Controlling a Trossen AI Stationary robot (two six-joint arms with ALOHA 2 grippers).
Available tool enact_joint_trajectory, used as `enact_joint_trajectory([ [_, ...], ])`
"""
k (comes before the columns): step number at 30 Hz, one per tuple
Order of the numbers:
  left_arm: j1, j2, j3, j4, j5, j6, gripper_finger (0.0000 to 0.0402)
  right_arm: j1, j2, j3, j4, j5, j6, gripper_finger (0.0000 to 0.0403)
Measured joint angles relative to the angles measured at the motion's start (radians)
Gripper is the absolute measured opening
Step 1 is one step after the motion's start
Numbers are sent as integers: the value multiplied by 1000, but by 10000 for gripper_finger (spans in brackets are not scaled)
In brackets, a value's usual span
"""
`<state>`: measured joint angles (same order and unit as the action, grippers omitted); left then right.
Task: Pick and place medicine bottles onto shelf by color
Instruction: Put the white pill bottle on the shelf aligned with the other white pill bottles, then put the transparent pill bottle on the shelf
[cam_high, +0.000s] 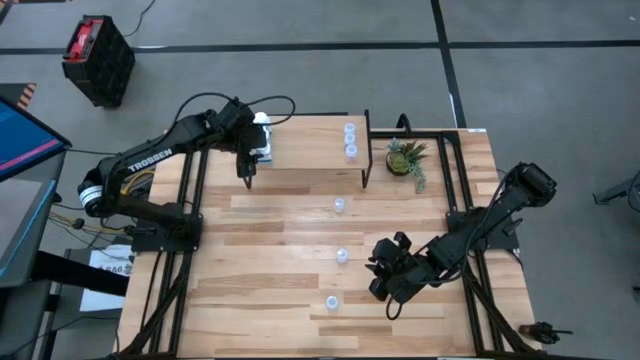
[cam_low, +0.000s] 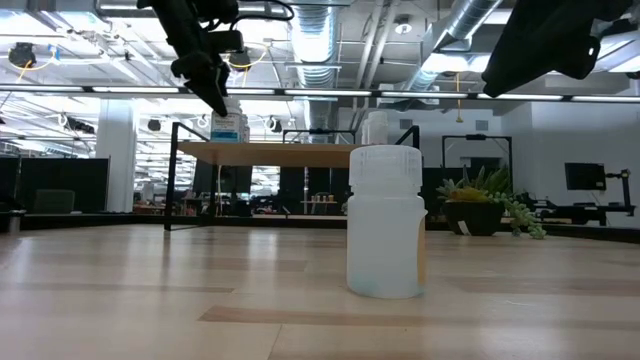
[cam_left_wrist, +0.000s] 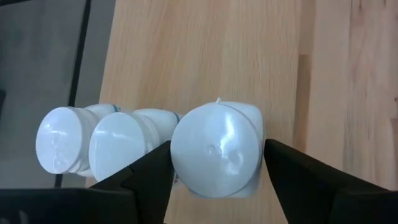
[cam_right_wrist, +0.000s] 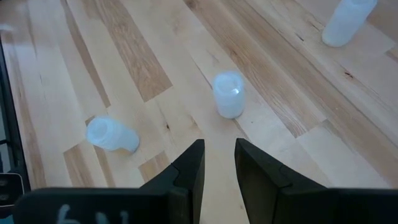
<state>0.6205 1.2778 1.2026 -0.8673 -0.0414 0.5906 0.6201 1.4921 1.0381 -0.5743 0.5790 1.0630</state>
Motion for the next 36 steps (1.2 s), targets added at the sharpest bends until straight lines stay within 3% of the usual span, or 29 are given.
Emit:
enact_joint_trajectory([
  [13, -46, -62, 1, 6, -4, -27, 234, 0, 0, 0, 0, -5, 0, 111],
  [26, -174, -205, 1, 9, -180, -88, 234, 0, 0, 0, 0, -4, 2, 111],
  [28, -193, -224, 1, 8, -150, -145, 234, 0, 0, 0, 1, -4, 2, 111],
  [36, -288, -276, 1, -25, 126, -457, 234, 0, 0, 0, 0, -4, 1, 111],
])
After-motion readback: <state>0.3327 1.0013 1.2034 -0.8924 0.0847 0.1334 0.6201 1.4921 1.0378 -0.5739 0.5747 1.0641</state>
